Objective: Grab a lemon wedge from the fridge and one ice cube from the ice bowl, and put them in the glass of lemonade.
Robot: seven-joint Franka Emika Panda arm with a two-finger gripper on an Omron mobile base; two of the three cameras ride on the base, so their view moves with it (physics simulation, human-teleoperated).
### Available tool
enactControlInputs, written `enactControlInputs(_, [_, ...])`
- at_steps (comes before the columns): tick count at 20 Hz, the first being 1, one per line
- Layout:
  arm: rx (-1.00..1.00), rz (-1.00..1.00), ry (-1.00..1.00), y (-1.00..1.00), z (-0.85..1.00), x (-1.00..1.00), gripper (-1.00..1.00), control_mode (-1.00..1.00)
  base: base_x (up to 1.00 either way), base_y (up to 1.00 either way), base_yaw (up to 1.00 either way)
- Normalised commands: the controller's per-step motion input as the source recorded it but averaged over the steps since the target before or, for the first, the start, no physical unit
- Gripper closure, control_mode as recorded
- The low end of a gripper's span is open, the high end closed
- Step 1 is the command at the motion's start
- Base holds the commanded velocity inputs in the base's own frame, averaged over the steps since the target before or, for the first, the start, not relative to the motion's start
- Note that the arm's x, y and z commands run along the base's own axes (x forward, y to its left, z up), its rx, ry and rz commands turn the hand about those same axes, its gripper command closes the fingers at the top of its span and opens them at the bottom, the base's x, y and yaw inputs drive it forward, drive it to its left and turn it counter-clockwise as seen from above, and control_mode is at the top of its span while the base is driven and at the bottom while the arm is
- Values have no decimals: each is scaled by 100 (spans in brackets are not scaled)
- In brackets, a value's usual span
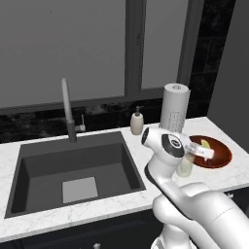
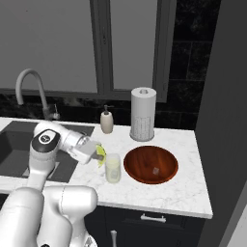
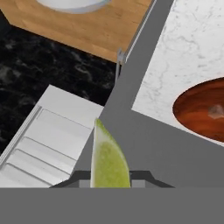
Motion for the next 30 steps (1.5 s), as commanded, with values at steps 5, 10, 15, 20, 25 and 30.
enactControlInputs(5, [0,0,0,0,0,41,100,-100,0,0,0])
enactControlInputs(10, [0,0,0,0,-5,28,100,-100,0,0,0])
enactControlInputs(15, [0,0,0,0,-16,28,100,-100,0,0,0])
enactControlInputs(20, [0,0,-1,0,-25,19,100,-100,0,0,0])
enactControlInputs(25, [0,0,-8,0,-34,18,100,-100,0,0,0])
enactControlInputs(30, [0,0,-5,0,-15,11,100,-100,0,0,0])
